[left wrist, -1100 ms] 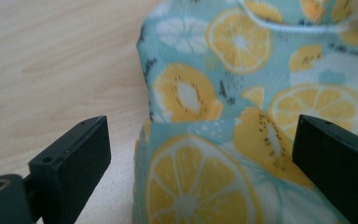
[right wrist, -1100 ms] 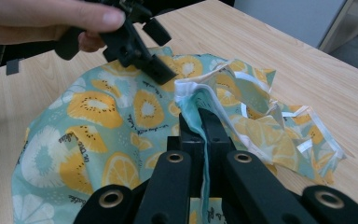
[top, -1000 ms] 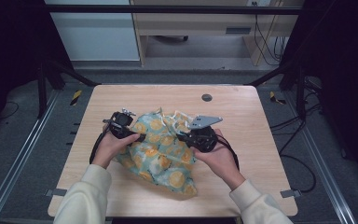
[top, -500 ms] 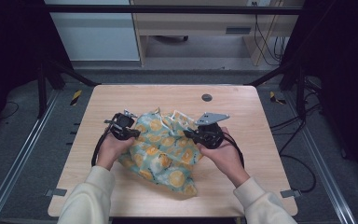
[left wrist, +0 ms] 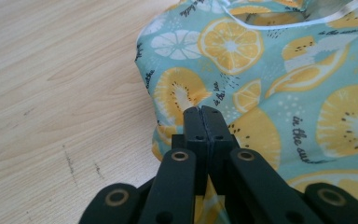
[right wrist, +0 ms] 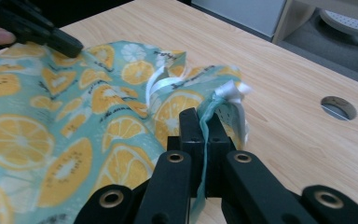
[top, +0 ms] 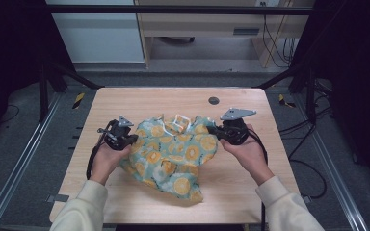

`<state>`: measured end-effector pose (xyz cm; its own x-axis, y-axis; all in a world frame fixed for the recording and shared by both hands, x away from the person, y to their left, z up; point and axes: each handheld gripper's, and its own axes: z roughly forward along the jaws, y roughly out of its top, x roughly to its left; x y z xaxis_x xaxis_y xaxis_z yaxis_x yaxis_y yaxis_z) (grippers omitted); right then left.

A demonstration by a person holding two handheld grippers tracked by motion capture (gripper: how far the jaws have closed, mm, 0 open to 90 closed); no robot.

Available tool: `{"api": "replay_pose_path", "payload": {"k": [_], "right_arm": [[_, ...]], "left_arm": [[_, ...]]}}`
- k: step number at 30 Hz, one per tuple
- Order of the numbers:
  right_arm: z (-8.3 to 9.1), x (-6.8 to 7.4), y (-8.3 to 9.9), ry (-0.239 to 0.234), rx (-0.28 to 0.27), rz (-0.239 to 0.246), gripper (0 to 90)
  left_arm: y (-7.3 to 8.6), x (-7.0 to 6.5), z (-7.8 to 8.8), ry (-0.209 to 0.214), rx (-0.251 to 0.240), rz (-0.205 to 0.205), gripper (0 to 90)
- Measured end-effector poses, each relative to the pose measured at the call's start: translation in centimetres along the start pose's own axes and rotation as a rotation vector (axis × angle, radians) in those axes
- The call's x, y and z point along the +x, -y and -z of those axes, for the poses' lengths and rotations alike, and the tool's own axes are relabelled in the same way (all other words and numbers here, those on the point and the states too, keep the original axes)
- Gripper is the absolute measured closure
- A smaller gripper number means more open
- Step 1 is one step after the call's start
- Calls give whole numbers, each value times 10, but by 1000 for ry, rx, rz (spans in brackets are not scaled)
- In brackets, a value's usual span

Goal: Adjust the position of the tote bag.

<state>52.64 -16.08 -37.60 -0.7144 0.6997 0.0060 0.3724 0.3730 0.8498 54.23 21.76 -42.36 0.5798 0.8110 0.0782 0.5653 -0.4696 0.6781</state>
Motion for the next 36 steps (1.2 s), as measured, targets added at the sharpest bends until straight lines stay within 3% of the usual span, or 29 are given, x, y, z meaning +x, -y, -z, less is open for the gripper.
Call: {"api": "replay_pose_path", "payload": {"k": [6, 13, 26, 36], "right_arm": [[0, -8, 2, 15, 19, 1, 900], [-4, -12, 0, 31, 29, 0, 900], [-6, -6, -16, 43, 19, 32, 900], [6, 6, -21, 25, -23, 70, 900]], "left_arm": [[-2, -6, 7, -25, -15, -37, 900], [-1, -3, 18, -32, -54, -19, 900], [6, -1, 39, -52, -107, -17, 900], [16, -7, 59, -62, -155, -30, 900]]}}
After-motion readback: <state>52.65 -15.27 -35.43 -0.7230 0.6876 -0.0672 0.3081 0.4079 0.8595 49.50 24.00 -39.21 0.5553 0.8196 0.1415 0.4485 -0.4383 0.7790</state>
